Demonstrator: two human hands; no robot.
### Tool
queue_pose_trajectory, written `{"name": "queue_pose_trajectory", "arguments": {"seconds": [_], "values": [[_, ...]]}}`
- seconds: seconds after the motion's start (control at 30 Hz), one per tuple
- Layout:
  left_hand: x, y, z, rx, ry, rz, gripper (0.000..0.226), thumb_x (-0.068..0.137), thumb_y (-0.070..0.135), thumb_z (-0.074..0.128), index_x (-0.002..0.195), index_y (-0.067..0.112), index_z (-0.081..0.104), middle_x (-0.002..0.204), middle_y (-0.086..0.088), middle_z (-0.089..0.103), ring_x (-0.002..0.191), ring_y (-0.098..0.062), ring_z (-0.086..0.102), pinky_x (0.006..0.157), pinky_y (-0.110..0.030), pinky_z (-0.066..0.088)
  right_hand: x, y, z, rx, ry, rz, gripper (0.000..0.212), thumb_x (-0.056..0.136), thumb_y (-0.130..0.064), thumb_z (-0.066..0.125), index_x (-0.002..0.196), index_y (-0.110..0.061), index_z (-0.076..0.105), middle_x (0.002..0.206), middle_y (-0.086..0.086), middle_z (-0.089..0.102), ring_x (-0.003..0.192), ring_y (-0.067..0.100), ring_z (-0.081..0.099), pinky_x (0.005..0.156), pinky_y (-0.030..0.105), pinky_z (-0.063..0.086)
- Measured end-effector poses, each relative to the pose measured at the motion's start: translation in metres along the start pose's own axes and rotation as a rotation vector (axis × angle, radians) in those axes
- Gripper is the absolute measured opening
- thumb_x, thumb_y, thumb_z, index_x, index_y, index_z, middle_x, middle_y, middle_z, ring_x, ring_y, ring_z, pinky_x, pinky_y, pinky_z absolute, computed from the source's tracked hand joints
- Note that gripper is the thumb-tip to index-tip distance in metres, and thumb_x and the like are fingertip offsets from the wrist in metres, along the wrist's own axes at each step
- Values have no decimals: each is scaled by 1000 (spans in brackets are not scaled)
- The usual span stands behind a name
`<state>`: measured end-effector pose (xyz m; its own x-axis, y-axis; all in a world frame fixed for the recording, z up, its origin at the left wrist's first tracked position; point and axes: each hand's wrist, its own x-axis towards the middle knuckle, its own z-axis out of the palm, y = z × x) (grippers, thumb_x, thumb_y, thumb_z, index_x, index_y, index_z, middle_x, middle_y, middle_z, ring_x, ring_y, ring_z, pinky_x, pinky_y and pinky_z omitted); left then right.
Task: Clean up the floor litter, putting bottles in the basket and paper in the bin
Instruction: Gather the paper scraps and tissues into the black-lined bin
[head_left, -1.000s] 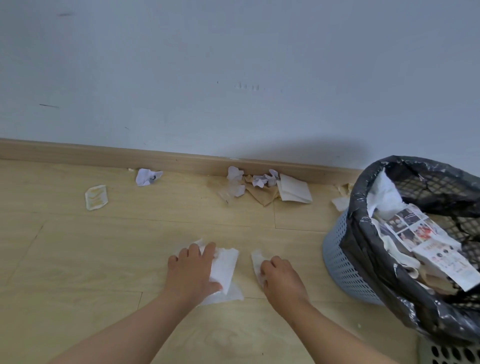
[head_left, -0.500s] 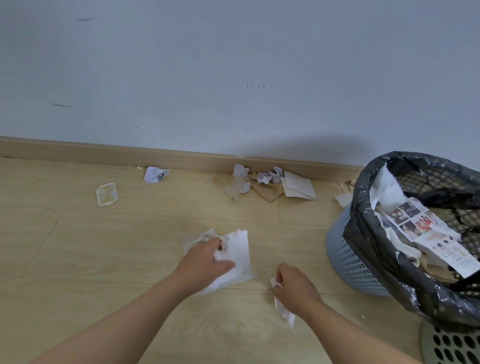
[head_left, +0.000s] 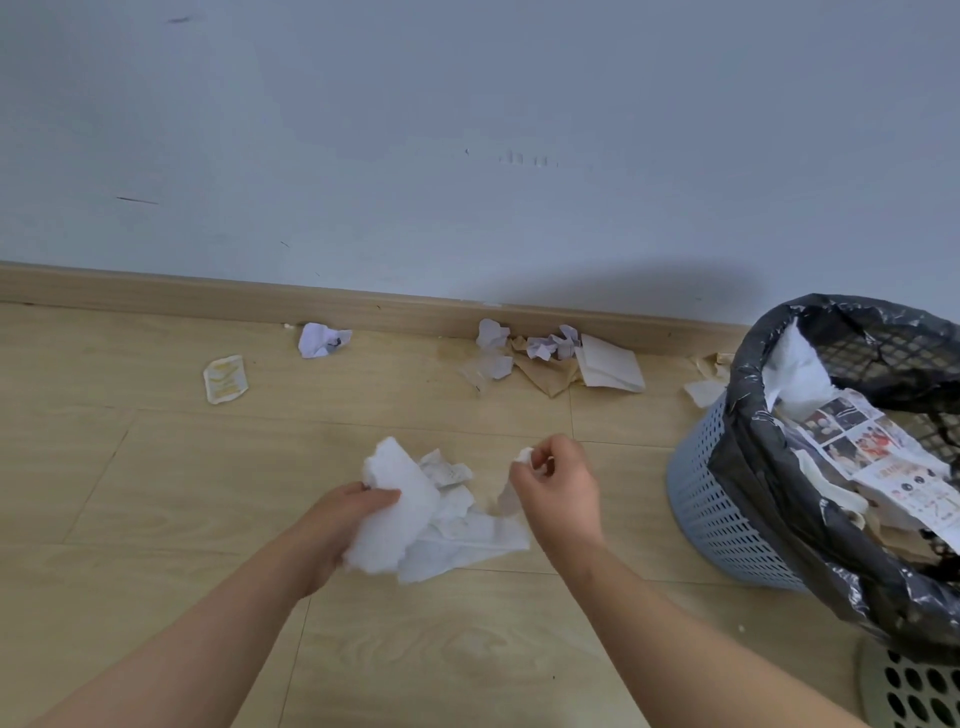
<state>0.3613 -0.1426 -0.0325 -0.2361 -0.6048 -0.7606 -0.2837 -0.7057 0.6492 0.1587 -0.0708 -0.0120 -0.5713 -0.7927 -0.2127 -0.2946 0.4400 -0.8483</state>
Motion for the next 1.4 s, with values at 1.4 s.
{"name": "queue_pose_trajectory", "arguments": {"seconds": [1.4], "values": [[-87, 164, 180, 83, 107, 472, 3, 85, 20, 60, 83, 18, 62, 87, -3, 66, 76, -21, 62, 66, -26, 45, 35, -113, -123, 395, 266, 87, 16, 87, -14, 52, 103, -18, 53, 87, -8, 53, 85, 18, 56, 70, 29, 45]]}}
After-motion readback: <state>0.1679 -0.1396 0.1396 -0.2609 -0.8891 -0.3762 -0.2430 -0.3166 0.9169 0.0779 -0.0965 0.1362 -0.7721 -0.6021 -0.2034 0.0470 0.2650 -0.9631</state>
